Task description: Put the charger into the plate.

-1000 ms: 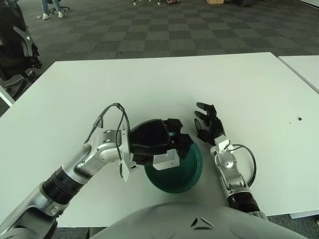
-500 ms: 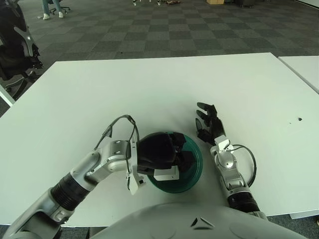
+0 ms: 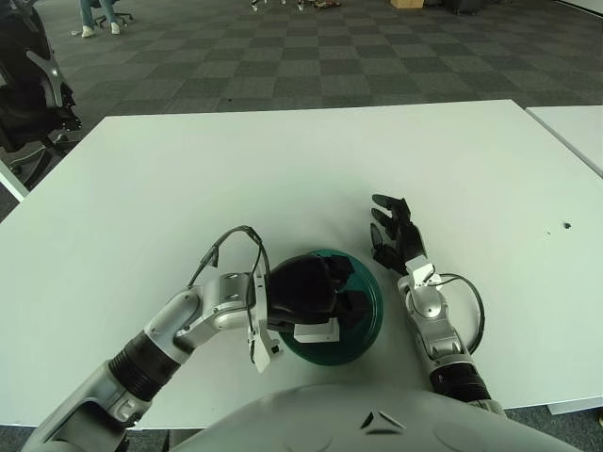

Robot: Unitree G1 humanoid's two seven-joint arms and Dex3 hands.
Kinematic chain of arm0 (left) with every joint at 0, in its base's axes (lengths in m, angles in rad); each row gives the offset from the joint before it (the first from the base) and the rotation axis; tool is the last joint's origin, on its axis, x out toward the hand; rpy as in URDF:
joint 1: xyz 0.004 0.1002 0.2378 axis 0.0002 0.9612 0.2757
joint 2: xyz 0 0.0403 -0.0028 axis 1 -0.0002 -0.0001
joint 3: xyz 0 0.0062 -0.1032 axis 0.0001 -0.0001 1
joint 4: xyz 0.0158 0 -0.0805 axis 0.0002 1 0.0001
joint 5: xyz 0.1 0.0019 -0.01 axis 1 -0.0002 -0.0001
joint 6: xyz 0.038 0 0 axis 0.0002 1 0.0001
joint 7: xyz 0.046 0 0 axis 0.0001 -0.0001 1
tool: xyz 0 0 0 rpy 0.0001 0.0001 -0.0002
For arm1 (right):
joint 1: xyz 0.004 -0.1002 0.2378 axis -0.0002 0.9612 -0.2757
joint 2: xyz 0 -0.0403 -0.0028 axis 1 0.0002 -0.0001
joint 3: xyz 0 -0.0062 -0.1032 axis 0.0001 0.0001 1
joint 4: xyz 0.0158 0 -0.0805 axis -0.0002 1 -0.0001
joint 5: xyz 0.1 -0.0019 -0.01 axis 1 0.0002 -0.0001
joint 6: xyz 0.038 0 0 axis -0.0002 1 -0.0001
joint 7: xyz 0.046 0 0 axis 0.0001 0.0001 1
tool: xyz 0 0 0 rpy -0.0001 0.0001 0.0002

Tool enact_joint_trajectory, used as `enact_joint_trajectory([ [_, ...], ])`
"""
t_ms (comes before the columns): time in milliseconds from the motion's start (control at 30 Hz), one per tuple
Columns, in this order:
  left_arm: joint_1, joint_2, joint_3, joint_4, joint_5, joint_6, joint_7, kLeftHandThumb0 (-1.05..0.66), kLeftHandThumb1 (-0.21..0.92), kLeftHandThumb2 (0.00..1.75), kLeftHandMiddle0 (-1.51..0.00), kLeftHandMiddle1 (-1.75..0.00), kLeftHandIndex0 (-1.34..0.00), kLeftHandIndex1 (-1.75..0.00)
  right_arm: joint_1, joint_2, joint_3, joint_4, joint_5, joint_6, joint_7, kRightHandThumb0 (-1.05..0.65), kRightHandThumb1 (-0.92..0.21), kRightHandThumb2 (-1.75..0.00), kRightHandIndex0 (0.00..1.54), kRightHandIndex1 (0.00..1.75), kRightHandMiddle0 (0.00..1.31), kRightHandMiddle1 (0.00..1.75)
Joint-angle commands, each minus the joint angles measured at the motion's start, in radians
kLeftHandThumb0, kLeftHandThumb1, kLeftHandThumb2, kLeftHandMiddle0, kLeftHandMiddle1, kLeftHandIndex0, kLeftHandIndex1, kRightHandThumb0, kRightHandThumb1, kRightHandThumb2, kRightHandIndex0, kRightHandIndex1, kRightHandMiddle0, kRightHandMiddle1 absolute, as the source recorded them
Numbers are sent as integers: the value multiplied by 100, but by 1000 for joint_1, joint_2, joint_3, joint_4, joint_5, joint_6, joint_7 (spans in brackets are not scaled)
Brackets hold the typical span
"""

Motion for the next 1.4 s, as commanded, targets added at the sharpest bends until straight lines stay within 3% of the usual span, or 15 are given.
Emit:
enact_joint_trajectory([
  [0,-16,-1,-17,41,4,4,-22,-72,76,70,-40,-160,-22,-161,131,8,33,182,-32,165,-13,-64,-92,-75,47,28,1,102],
  [33,-23,4,-22,40,2,7,-45,-77,80,67,-32,-155,-18,-158,130,5,38,181,-42,163,-18,-64,-92,-75,47,30,1,102],
  [67,-27,7,-26,39,1,8,-60,-86,84,66,-22,-124,-11,-141,130,3,41,181,-48,162,-21,-63,-92,-75,46,35,1,103],
  [100,-36,16,-29,31,11,7,-78,-89,86,66,-20,-111,-9,-134,130,1,44,178,-53,160,-21,-63,-92,-75,46,37,1,103],
  [133,-40,23,-31,25,18,6,-92,-95,88,68,-14,-77,-6,-101,130,0,47,176,-58,158,-21,-62,-92,-75,46,40,2,104],
  [200,-41,54,-14,-24,18,-1,-120,-101,90,73,-9,-35,-2,-59,133,6,46,168,-46,154,-7,-60,-92,-75,44,45,3,105],
  [333,-31,101,34,-121,-15,-5,-163,-104,92,81,-3,-10,-1,-22,138,59,11,165,98,150,100,-58,-92,-78,38,48,2,103],
  [433,-19,93,34,-129,-15,22,-182,-104,92,85,-1,-3,0,-9,124,126,-55,201,293,162,238,-57,-92,-82,32,45,1,96],
  [533,-8,88,36,-138,-17,45,-195,-105,92,88,0,-1,0,-3,112,146,-84,224,375,165,305,-57,-92,-86,28,37,0,85],
  [667,10,84,49,-154,-20,79,-204,-105,92,89,0,0,0,-1,79,117,-66,266,324,120,300,-58,-92,-93,24,21,0,68],
  [900,60,66,80,-192,-80,162,-215,-105,92,85,0,0,0,0,57,24,-51,174,235,137,271,-57,-92,-97,21,11,0,53],
  [1000,265,57,160,-172,-152,193,-88,-105,92,75,0,0,0,0,224,-12,-20,44,152,116,220,-58,-92,-91,20,9,0,49],
  [1067,316,45,180,-177,-185,215,-70,-105,92,71,0,0,0,0,265,-13,-13,32,130,109,196,-60,-92,-83,23,9,0,54],
  [1167,365,5,194,-209,-234,272,-67,-105,92,66,0,0,0,0,276,-6,0,20,103,136,169,-62,-92,-74,27,10,0,61],
  [1367,514,-74,279,-297,-422,383,-37,-105,92,53,0,0,0,0,208,8,13,106,66,160,117,-69,-92,-58,37,12,0,80],
])
